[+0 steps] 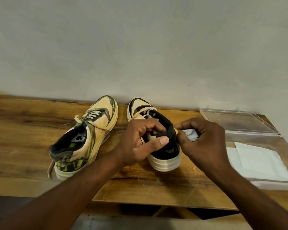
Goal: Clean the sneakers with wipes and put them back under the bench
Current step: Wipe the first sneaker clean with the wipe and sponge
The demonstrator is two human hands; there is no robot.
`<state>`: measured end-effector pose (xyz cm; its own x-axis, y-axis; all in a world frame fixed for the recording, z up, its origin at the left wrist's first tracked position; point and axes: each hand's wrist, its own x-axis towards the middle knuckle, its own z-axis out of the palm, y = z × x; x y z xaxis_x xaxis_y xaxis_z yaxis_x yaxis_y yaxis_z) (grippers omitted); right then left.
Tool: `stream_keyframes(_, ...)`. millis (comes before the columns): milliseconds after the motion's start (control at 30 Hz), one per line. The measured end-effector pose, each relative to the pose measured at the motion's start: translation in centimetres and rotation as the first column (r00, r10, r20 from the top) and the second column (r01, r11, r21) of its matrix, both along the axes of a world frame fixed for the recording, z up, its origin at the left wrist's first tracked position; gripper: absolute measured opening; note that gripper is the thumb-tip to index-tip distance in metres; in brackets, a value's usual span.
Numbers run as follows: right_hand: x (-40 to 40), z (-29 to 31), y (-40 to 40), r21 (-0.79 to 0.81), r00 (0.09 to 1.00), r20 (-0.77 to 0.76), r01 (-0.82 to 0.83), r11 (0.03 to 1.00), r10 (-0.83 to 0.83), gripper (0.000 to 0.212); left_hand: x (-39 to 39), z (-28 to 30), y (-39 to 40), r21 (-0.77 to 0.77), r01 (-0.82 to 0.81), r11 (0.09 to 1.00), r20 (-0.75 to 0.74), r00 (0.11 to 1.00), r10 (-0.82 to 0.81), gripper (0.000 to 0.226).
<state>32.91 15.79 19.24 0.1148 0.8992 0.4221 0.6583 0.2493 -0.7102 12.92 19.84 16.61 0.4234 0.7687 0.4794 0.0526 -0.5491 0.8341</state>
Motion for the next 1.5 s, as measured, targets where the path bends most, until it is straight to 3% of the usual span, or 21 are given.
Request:
stream_keyframes(100, -0.2, -0.1, -0.2, -0.055, 0.999, -0.007, -0.038, 0.998, 0.038, 0.016, 0.3, 0.2, -0.3, 0.178, -0.119, 0.977, -0.252, 0.954, 0.162, 0.031)
stream_keyframes(267, -0.1, 0.5, 0.2, -0.048, 0.993, -0.098, -0.066, 0.997, 0.061, 0.015, -1.1, 1.4, -1.0, 0.261, -0.180, 0.948, -0.360, 0.894, 0.268, 0.019)
stream_keyframes(433, -0.6, 1.6, -0.1, -0.007, 0.971, -0.213, -0.109, 0.994, 0.105, 0.007, -3.1, 1.9, -1.1, 0.115, -0.142, 0.983, -0.288, 0.942, 0.170, 0.018)
stream_keyframes(567, -0.7, 3.1, -0.9, 0.170, 0.978, -0.165, -0.099, 0.980, 0.128, 0.012, -4.2, 3.3, -1.6, -0.113, -0.016, 0.994, 0.087, 0.996, 0.026, 0.031)
stream_keyframes(633, -0.8, 3.7, -1.3, 0.266, 0.985, -0.119, -0.091, 0.960, 0.126, 0.013, -4.2, 3.4, -1.6, -0.135, 0.050, 0.990, 0.158, 0.987, -0.029, 0.036)
stream_keyframes(833, -1.5, 2.6, -1.8, 0.277, 0.992, 0.082, -0.112, 0.954, 0.092, 0.019, -3.9, 1.1, 0.4, -0.314, 0.036, 0.949, 0.188, 0.982, 0.024, 0.029)
stream_keyframes(1133, -3.1, 0.6, -1.7, 0.212, 0.980, 0.107, -0.185, 0.960, 0.166, 0.016, -3.5, 0.4, 0.5, -0.523, 0.010, 0.852, 0.182, 0.978, 0.101, 0.013)
stream_keyframes(1233, -3.9, -0.4, -1.8, 0.195, 0.977, 0.116, -0.200, 0.960, 0.180, 0.019, -3.2, 0.4, 0.4, -0.507, -0.075, 0.859, 0.054, 0.991, 0.119, 0.016)
stream_keyframes(1500, -4.5, -0.2, -1.9, 0.146, 0.973, 0.149, -0.199, 0.969, 0.177, 0.015, -2.8, 0.1, 0.3, -0.473, -0.221, 0.853, -0.059, 0.974, 0.219, 0.013)
